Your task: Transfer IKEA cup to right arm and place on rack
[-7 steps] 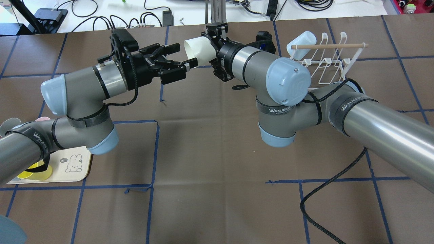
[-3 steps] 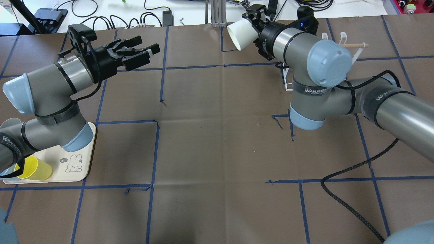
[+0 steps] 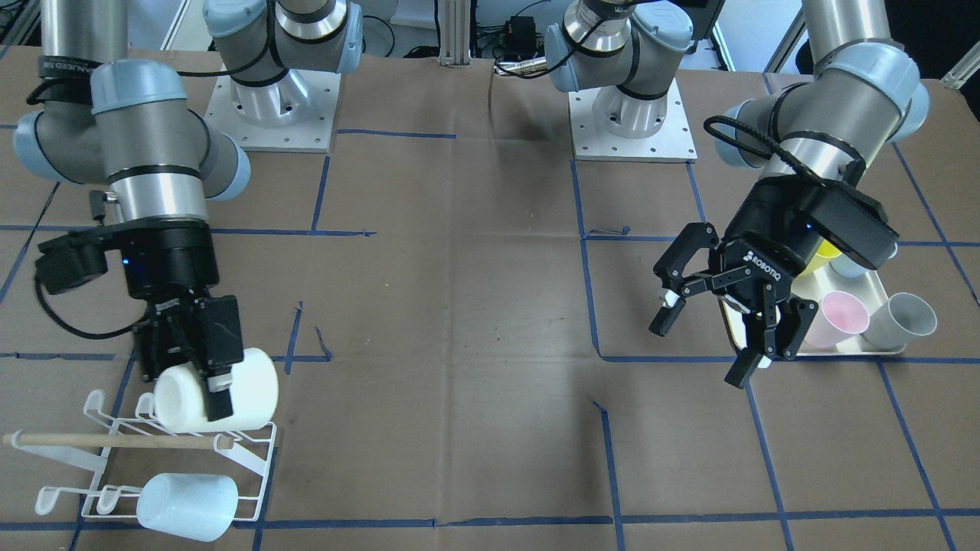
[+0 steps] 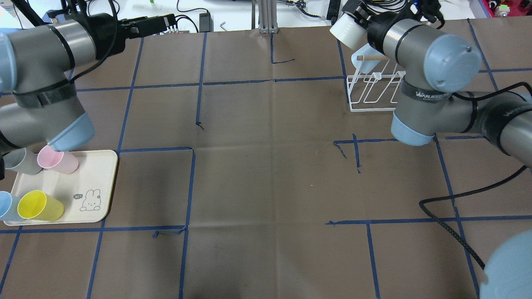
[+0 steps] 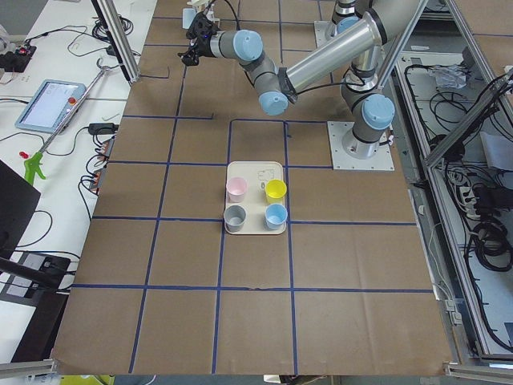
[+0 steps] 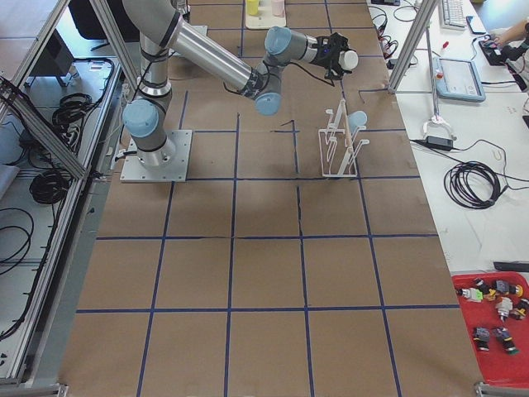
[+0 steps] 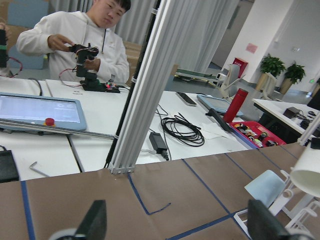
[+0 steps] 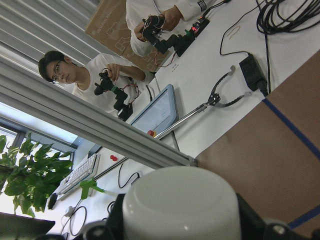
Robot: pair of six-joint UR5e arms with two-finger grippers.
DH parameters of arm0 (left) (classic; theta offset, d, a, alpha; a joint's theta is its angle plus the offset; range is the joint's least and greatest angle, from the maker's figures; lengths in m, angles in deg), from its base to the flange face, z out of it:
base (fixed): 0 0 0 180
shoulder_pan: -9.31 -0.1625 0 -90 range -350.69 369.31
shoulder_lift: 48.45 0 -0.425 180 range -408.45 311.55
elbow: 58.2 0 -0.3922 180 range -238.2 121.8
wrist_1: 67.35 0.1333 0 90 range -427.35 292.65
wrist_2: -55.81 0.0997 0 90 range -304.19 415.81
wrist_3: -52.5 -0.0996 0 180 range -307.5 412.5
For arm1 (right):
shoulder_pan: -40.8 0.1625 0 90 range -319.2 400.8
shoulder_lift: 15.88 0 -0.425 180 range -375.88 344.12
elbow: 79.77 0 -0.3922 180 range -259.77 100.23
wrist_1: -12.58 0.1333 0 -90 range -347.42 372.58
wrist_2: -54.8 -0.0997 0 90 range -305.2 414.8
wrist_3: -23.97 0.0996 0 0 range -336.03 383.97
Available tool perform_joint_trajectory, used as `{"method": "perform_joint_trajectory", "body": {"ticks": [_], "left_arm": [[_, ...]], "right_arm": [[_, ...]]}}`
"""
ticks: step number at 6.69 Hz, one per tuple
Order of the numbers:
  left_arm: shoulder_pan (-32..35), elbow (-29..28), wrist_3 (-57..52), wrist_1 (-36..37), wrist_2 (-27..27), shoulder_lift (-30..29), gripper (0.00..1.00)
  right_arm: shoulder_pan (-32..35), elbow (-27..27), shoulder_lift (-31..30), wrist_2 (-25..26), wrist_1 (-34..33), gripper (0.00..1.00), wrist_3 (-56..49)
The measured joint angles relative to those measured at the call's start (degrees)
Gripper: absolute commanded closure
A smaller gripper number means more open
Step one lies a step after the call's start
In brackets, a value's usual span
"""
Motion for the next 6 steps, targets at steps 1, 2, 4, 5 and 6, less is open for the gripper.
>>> {"method": "perform_joint_trajectory", "body": {"ticks": [1, 2, 4, 5, 6], "left_arm": [[2.58, -6.43, 0.71, -14.93, 7.81, 2.13, 0.01], [5.34, -12.82, 1.78, -29.45, 15.13, 3.22, 0.01], [9.35, -22.59, 4.66, -57.04, 27.22, 3.83, 0.01], [9.97, -24.06, 5.16, -67.56, 31.42, 4.16, 0.01], [10.18, -23.29, 5.3, -74.97, 34.32, 4.81, 0.01]], "right_arm": [[-3.65, 0.55, 0.45, -0.83, -0.51, 0.85, -10.54], [-6.24, 1.88, 1.65, -2.2, -1.2, 0.85, -18.24], [-10.27, 6.62, 7.34, -4.83, -4.03, 0.85, -29.13], [-12.66, 8.93, 10.12, -7.78, -4.74, 0.85, -31.63], [-14.51, 10.61, 12.36, -10.17, -5.01, 0.85, -33.6]]}}
